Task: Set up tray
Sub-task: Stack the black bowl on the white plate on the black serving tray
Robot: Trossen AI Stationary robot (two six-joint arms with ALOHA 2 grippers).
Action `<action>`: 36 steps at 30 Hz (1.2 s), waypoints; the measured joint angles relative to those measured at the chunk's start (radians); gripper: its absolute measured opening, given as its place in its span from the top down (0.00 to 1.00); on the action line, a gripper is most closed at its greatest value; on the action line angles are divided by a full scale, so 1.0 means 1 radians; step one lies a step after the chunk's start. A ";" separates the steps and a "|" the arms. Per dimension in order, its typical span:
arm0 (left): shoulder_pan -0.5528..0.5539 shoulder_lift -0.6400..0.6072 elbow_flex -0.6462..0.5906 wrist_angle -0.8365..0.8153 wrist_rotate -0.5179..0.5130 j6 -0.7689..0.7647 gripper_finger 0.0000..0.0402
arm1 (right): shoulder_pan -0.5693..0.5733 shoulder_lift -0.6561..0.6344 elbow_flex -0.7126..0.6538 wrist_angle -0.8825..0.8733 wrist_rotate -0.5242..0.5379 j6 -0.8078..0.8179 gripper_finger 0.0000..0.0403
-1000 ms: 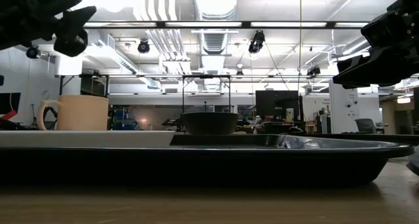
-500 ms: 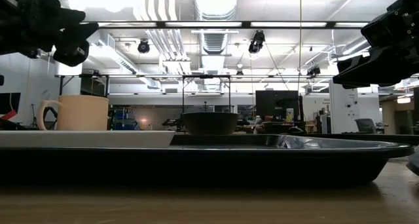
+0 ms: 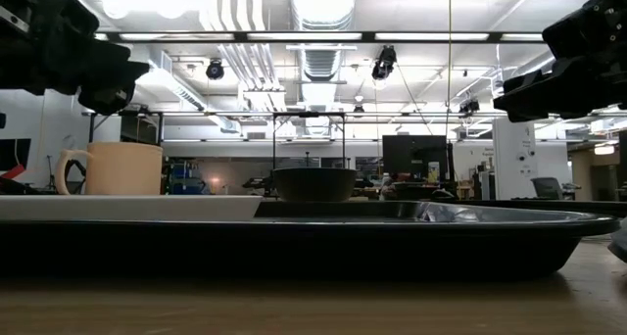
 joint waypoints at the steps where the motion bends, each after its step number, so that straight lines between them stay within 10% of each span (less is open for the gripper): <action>1: 0.000 0.000 0.000 0.000 0.000 0.000 0.71 | 0.000 0.000 0.000 0.000 0.000 0.000 0.83; 36: 0.000 0.002 0.000 -0.005 0.002 0.000 0.71 | 0.000 0.013 0.000 0.326 0.078 -0.026 0.83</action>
